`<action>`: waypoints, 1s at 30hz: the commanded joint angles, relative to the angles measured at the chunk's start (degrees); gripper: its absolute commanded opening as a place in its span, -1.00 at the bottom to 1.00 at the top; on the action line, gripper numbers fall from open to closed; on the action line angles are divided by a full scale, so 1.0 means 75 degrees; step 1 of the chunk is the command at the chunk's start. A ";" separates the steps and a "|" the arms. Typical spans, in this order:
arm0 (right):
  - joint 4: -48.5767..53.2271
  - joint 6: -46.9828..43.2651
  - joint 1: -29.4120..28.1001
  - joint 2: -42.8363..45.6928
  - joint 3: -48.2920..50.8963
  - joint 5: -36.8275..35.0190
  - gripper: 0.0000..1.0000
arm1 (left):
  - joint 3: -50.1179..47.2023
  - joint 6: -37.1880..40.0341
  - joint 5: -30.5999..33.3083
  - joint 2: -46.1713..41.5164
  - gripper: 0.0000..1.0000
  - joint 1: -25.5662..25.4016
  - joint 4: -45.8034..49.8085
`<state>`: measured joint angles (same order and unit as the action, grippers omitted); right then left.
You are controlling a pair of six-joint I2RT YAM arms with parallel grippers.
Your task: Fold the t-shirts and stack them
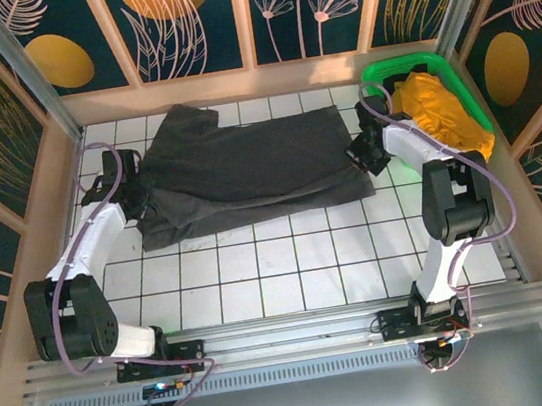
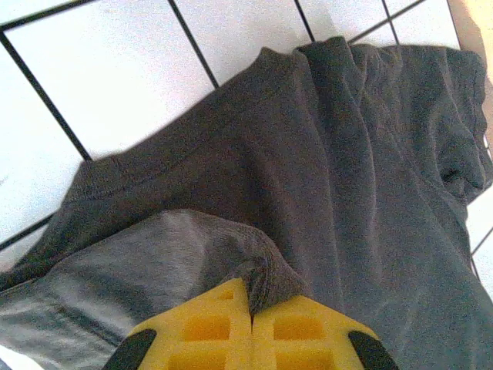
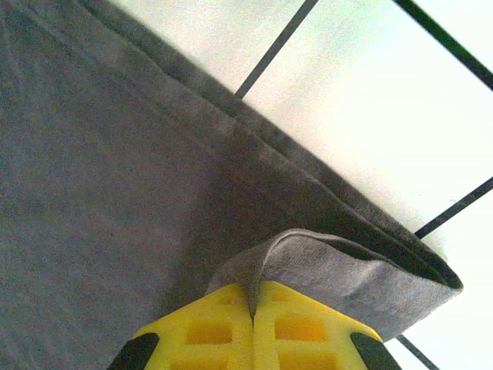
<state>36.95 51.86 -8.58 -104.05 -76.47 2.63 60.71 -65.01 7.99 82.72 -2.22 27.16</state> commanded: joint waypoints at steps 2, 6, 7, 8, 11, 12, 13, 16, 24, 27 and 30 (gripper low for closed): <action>-0.0172 0.0183 0.0222 -0.0220 -0.0203 -0.0049 -1.00 | 0.0295 0.0376 0.0525 0.0167 -1.00 0.0127 -0.0026; -0.0157 0.0150 0.0248 -0.0497 -0.0458 0.0087 -1.00 | 0.0312 0.0470 0.0657 0.0294 -1.00 0.0219 0.0049; -0.0146 0.0152 0.0264 -0.0563 -0.0509 0.0114 -1.00 | 0.0311 0.0496 0.0669 0.0325 -1.00 0.0234 0.0021; -0.0156 0.0170 0.0256 -0.0602 -0.0549 0.0137 -1.00 | 0.0318 0.0521 0.0669 0.0369 -1.00 0.0243 -0.0019; -0.0157 0.0205 0.0263 -0.0750 -0.0671 0.0175 -1.00 | 0.0395 0.0607 0.0690 0.0510 -1.00 0.0271 -0.0109; -0.0151 0.0199 0.0260 -0.0803 -0.0704 0.0185 -1.00 | 0.0433 0.0628 0.0693 0.0567 -1.00 0.0272 -0.0136; -0.0157 0.0201 0.0261 -0.0850 -0.0763 0.0198 -1.00 | 0.0468 0.0657 0.0693 0.0627 -1.00 0.0284 -0.0165; -0.0174 0.0201 0.0265 -0.1005 -0.0882 0.0250 -1.00 | 0.0575 0.0755 0.0672 0.0854 -1.00 0.0290 -0.0230; -0.0154 -0.0129 0.0343 -0.1521 -0.1316 0.0578 -1.00 | 0.1085 0.2133 0.0054 0.1792 -0.91 0.0310 -0.1131; -0.0127 -0.0541 0.0408 -0.1574 -0.1506 0.0841 -0.65 | 0.1456 0.2638 0.0090 0.2013 -0.53 0.0319 -0.0853; 0.0111 -0.0930 0.0453 -0.1282 -0.1564 0.0566 -0.14 | 0.1608 0.2780 0.0250 0.1920 0.32 0.0331 -0.0240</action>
<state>35.97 48.56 -6.02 -115.02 -86.26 7.46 70.32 -48.23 8.91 97.89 -0.25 22.46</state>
